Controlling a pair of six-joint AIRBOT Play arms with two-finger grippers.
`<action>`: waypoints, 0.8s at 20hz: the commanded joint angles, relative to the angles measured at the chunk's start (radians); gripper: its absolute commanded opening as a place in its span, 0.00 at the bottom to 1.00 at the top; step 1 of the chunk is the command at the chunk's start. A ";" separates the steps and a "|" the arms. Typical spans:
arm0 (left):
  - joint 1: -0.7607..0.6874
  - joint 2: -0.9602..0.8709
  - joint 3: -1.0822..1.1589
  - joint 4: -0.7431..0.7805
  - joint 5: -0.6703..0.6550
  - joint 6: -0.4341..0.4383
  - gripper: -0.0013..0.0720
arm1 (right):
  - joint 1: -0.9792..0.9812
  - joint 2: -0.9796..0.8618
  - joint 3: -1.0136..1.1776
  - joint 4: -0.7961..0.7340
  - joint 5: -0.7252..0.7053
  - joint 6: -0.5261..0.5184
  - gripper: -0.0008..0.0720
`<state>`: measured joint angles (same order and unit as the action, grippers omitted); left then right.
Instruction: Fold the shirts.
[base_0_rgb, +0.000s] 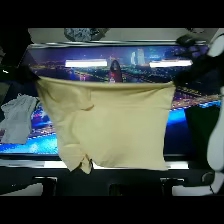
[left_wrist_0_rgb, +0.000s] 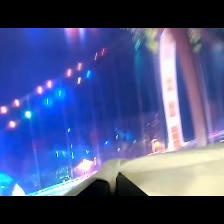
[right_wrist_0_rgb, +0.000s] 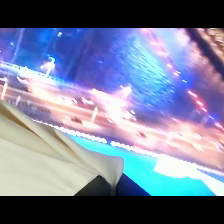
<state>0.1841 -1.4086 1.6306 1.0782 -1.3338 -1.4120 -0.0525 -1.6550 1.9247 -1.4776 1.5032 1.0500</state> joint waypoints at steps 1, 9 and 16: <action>-0.047 -0.183 -0.113 -0.053 0.249 0.018 0.06 | 0.001 -0.231 0.002 0.227 -0.230 -0.007 0.06; -0.036 -0.344 -0.053 -0.163 0.663 0.029 0.06 | 0.000 -0.277 0.002 0.098 -0.638 0.069 0.06; -0.033 -0.393 -0.054 -0.163 0.688 0.029 0.06 | 0.000 -0.312 0.002 0.041 -0.695 0.187 0.06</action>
<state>0.1558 -1.7702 1.5753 0.9161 -0.6613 -1.3842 -0.0521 -1.9423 1.9263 -1.4155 0.8398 1.1503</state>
